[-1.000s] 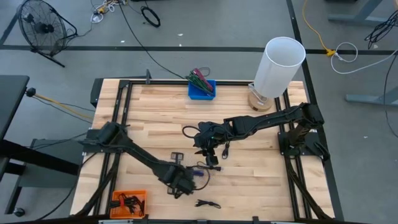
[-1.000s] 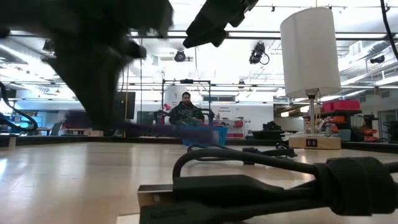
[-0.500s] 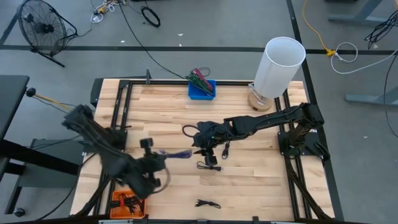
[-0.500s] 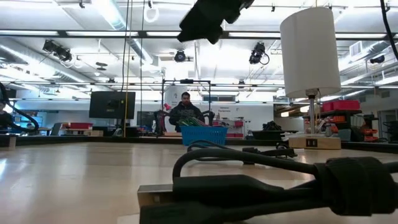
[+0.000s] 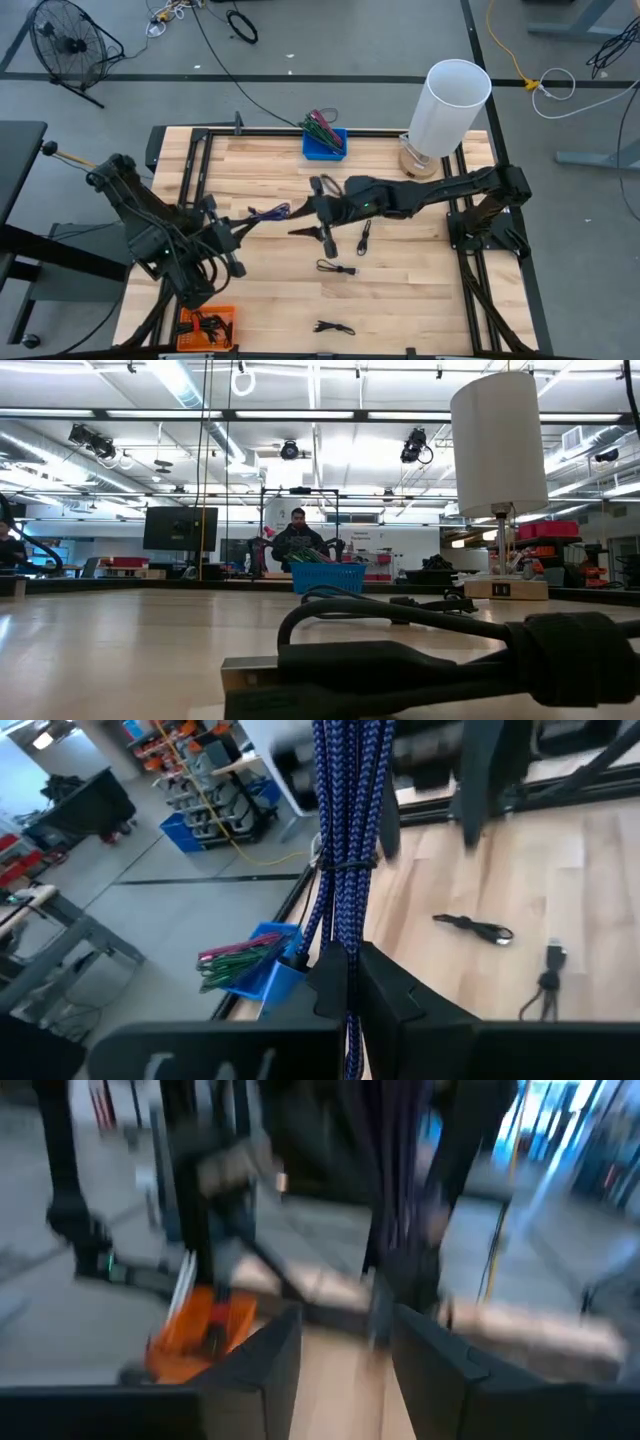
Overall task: Pick & Place USB Port
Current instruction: Put the blue charger cable into the blue basket
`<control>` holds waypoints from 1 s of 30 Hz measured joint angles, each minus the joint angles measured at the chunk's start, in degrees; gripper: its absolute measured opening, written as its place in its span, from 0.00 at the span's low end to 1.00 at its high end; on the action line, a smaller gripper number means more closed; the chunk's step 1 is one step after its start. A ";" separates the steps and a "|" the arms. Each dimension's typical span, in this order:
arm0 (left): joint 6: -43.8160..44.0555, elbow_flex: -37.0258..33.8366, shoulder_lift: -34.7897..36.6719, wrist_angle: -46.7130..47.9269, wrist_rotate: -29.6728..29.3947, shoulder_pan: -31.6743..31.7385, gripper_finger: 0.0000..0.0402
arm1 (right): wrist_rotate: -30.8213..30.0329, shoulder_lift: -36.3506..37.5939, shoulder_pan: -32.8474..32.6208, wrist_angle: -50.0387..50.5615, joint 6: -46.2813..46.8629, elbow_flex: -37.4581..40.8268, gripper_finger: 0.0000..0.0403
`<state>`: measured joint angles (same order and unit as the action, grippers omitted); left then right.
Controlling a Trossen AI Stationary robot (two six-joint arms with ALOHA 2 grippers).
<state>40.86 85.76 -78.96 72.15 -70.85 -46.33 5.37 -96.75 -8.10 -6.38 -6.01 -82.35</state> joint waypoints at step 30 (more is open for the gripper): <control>-7.72 0.02 -0.22 -4.66 0.07 3.18 0.14 | -9.32 0.94 0.73 -15.75 -6.73 -0.07 0.01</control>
<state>33.14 85.78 -79.18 67.48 -70.77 -43.16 -3.95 -95.81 -7.36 -22.13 -12.74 -82.41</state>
